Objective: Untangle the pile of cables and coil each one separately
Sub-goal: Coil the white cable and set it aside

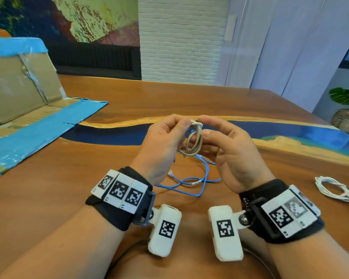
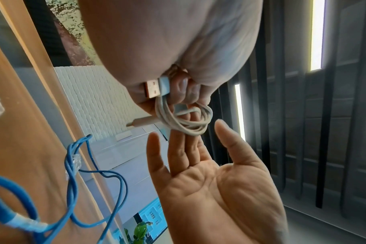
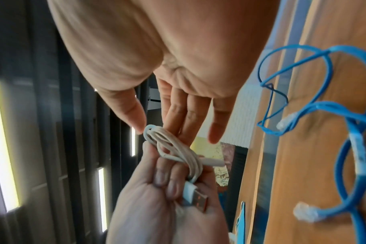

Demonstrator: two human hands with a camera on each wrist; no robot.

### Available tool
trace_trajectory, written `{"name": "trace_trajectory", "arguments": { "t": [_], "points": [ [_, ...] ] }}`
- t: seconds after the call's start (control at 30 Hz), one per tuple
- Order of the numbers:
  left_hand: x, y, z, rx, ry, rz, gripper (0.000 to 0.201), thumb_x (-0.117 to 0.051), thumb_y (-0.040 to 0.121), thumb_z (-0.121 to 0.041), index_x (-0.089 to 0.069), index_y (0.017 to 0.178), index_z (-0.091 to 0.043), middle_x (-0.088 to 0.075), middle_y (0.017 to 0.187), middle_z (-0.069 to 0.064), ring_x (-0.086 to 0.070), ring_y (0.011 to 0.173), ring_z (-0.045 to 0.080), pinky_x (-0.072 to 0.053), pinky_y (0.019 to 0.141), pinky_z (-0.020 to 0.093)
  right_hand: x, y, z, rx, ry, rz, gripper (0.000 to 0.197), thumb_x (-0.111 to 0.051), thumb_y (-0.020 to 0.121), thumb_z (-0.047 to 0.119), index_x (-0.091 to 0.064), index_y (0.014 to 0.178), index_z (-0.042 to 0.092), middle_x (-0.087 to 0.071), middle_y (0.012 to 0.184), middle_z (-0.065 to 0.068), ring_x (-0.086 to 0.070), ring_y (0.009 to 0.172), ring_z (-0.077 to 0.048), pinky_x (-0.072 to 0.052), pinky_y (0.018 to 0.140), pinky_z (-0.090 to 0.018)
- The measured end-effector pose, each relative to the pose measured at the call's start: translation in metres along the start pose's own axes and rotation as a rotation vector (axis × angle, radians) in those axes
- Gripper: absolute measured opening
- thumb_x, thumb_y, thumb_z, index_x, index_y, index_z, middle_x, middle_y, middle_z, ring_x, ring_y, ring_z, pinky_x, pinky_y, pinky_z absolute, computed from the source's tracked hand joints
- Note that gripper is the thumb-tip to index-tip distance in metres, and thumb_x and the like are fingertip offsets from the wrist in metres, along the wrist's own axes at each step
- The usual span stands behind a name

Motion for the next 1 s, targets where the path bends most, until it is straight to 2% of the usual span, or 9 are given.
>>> {"name": "trace_trajectory", "arguments": {
  "t": [0.07, 0.1, 0.2, 0.37, 0.5, 0.63, 0.73, 0.87, 1.0],
  "points": [
    [-0.001, 0.0, 0.001, 0.012, -0.022, 0.02, 0.027, -0.052, 0.106, -0.022, -0.069, 0.104, -0.002, -0.054, 0.061, 0.001, -0.042, 0.057, 0.025, -0.037, 0.053, 0.028, -0.003, 0.0, -0.001, -0.049, 0.061, 0.039, 0.037, -0.073, 0.084, 0.005, -0.066, 0.12, 0.011, -0.074, 0.089, -0.017, -0.072, 0.073, -0.024, -0.059, 0.073, -0.033],
    [-0.003, 0.0, 0.001, 0.029, -0.049, 0.039, 0.028, -0.052, 0.106, -0.023, -0.069, 0.107, 0.0, -0.053, 0.061, 0.002, -0.043, 0.057, 0.025, -0.038, 0.054, 0.028, -0.004, 0.0, -0.002, -0.083, 0.113, 0.067, 0.04, -0.074, 0.081, 0.006, -0.066, 0.12, 0.012, -0.074, 0.09, -0.017, -0.071, 0.073, -0.023, -0.059, 0.073, -0.033],
    [-0.01, -0.002, -0.001, 0.052, -0.099, 0.096, 0.026, -0.049, 0.106, -0.019, -0.069, 0.106, -0.001, -0.043, 0.053, -0.007, -0.038, 0.05, 0.01, -0.037, 0.052, 0.023, -0.004, -0.003, -0.001, -0.147, 0.231, 0.159, 0.047, -0.066, 0.08, 0.006, -0.062, 0.126, 0.015, -0.073, 0.091, -0.014, -0.071, 0.072, -0.023, -0.059, 0.079, -0.037],
    [-0.005, -0.002, -0.002, 0.105, -0.121, 0.116, 0.025, -0.049, 0.106, -0.019, -0.067, 0.105, -0.001, -0.049, 0.05, -0.01, -0.045, 0.048, 0.007, -0.042, 0.053, 0.021, -0.003, -0.002, 0.001, -0.1, 0.091, 0.184, 0.068, -0.075, 0.075, -0.003, -0.055, 0.137, 0.018, -0.07, 0.101, -0.025, -0.071, 0.085, -0.033, -0.056, 0.091, -0.048],
    [0.0, 0.0, 0.002, 0.104, -0.095, 0.096, 0.029, -0.053, 0.104, -0.021, -0.068, 0.11, 0.003, -0.046, 0.051, -0.006, -0.04, 0.051, 0.012, -0.04, 0.054, 0.022, -0.005, 0.0, -0.001, -0.079, 0.075, 0.108, 0.064, -0.066, 0.077, -0.01, -0.054, 0.135, 0.016, -0.069, 0.096, -0.025, -0.07, 0.081, -0.033, -0.053, 0.092, -0.053],
    [-0.002, -0.001, -0.002, 0.08, -0.044, 0.136, 0.028, -0.052, 0.105, -0.017, -0.068, 0.103, 0.005, -0.05, 0.058, -0.002, -0.029, 0.052, 0.011, -0.035, 0.049, 0.016, -0.008, -0.003, -0.001, -0.145, 0.209, 0.172, 0.064, -0.059, 0.078, -0.013, -0.054, 0.135, 0.017, -0.061, 0.082, -0.014, -0.06, 0.067, -0.023, -0.053, 0.074, -0.036],
    [-0.004, -0.001, -0.004, 0.064, -0.049, 0.142, 0.025, -0.051, 0.105, -0.015, -0.068, 0.1, 0.003, -0.047, 0.055, -0.003, -0.029, 0.048, 0.008, -0.028, 0.05, 0.015, -0.01, -0.005, -0.001, -0.185, 0.338, 0.227, 0.063, -0.056, 0.076, -0.002, -0.054, 0.136, 0.014, -0.054, 0.08, -0.009, -0.047, 0.063, -0.018, -0.041, 0.074, -0.032],
    [-0.003, -0.002, -0.004, 0.062, -0.065, 0.108, 0.025, -0.048, 0.106, -0.012, -0.065, 0.108, 0.006, -0.047, 0.048, -0.01, -0.039, 0.043, 0.003, -0.038, 0.047, 0.013, -0.013, -0.005, -0.001, -0.098, 0.207, 0.233, 0.054, -0.063, 0.079, -0.004, -0.059, 0.13, 0.011, -0.06, 0.085, -0.01, -0.061, 0.077, -0.022, -0.055, 0.08, -0.034],
    [0.001, 0.001, -0.002, 0.04, -0.039, 0.067, 0.032, -0.049, 0.106, -0.018, -0.068, 0.12, 0.003, -0.035, 0.054, -0.003, -0.03, 0.048, 0.008, -0.038, 0.052, 0.02, -0.006, -0.004, 0.003, 0.033, 0.053, 0.145, 0.036, -0.07, 0.081, 0.002, -0.068, 0.117, 0.009, -0.069, 0.099, -0.021, -0.068, 0.094, -0.03, -0.056, 0.085, -0.04]
  ]
}}
Point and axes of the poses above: each hand's wrist, its own y-axis towards the middle knuckle, its own x-axis out of the back of the hand, z = x × y, the point moved 5 cm from there along y, towards the middle knuckle
